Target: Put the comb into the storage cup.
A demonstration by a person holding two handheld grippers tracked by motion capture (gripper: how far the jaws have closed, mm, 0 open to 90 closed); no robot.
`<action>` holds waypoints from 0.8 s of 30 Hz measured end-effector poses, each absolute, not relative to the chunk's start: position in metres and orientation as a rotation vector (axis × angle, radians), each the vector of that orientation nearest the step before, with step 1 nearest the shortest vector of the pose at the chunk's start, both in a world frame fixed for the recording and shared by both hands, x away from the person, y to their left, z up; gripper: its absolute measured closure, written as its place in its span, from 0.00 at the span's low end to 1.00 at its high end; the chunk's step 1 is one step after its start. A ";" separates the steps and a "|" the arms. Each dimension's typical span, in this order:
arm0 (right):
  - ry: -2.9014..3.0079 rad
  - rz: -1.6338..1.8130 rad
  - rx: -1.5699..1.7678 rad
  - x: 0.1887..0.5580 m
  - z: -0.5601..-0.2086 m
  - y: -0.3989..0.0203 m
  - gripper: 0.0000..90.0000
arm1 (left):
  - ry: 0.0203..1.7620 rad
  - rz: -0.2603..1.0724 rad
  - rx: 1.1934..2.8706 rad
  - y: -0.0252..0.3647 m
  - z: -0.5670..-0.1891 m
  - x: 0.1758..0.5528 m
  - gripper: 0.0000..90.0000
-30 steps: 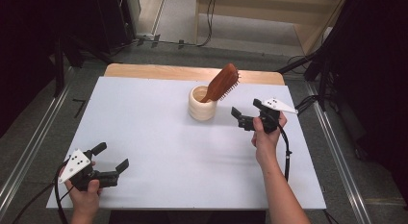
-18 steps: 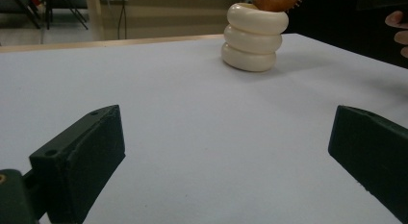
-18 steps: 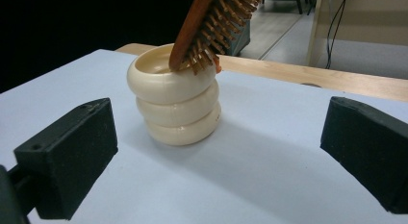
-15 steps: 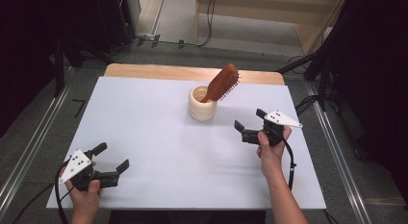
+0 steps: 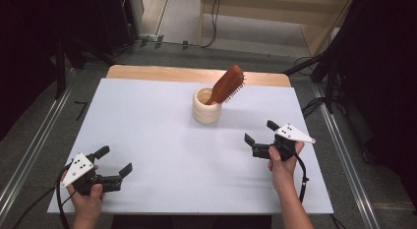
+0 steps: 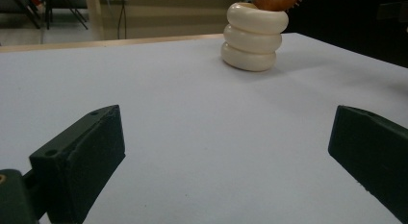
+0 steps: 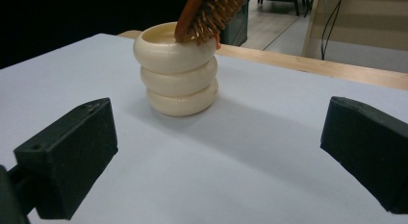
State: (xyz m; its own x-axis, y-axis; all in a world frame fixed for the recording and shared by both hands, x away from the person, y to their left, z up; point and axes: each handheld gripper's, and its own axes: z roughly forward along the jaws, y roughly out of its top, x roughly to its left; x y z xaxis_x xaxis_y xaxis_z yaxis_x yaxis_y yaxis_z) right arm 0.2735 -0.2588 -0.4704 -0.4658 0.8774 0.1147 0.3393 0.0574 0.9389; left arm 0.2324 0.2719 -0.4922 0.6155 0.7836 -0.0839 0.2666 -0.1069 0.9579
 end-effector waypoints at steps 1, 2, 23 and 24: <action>1.842 1.411 1.209 0.272 -0.471 -0.260 0.00 | 0.877 0.550 1.670 0.272 -0.492 0.232 0.00; 1.836 1.412 1.212 0.269 -0.472 -0.261 0.00 | 0.877 0.549 1.670 0.272 -0.492 0.232 0.00; 1.853 1.394 1.235 0.237 -0.493 -0.289 0.00 | 0.878 0.555 1.677 0.271 -0.492 0.232 0.00; 1.853 1.392 1.237 0.237 -0.493 -0.290 0.00 | 0.879 0.556 1.678 0.271 -0.492 0.232 0.00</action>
